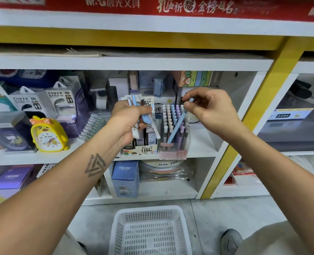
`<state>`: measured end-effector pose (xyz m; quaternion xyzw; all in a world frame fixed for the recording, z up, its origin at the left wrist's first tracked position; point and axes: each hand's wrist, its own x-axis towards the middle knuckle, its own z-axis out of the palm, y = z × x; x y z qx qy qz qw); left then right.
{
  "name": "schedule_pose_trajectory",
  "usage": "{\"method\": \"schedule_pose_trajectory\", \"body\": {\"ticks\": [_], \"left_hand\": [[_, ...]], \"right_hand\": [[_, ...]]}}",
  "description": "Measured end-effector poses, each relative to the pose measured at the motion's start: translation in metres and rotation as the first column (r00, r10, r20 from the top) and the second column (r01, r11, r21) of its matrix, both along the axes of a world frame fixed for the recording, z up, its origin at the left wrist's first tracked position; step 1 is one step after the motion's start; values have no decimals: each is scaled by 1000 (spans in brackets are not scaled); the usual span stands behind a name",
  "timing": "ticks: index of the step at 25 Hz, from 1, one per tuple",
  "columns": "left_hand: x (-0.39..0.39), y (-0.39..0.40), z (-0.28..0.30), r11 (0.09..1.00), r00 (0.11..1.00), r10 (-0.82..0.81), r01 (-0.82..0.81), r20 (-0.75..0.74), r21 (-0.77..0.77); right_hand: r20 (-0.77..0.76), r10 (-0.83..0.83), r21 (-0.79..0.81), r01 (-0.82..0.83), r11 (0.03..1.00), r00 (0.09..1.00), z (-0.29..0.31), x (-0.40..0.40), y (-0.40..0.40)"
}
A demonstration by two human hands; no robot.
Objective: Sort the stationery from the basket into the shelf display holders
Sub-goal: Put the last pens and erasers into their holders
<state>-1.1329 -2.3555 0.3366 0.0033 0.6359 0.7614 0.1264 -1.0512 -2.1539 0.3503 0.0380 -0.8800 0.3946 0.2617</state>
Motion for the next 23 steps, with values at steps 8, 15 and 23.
{"method": "schedule_pose_trajectory", "body": {"ticks": [8,15,23], "left_hand": [[10,9,-3,998,999,-39,38,-10,-53],[10,15,-9,997,999,-36,36,-7,-65],[10,21,-11,998,999,-41,40,-13,-56]], "right_hand": [[-35,17,458,1,889,999,-28,-6,-4],[38,37,493,-51,868,999,-38,-9,-5],[96,-52,572,-12,820,994,-39,-10,-4]]}}
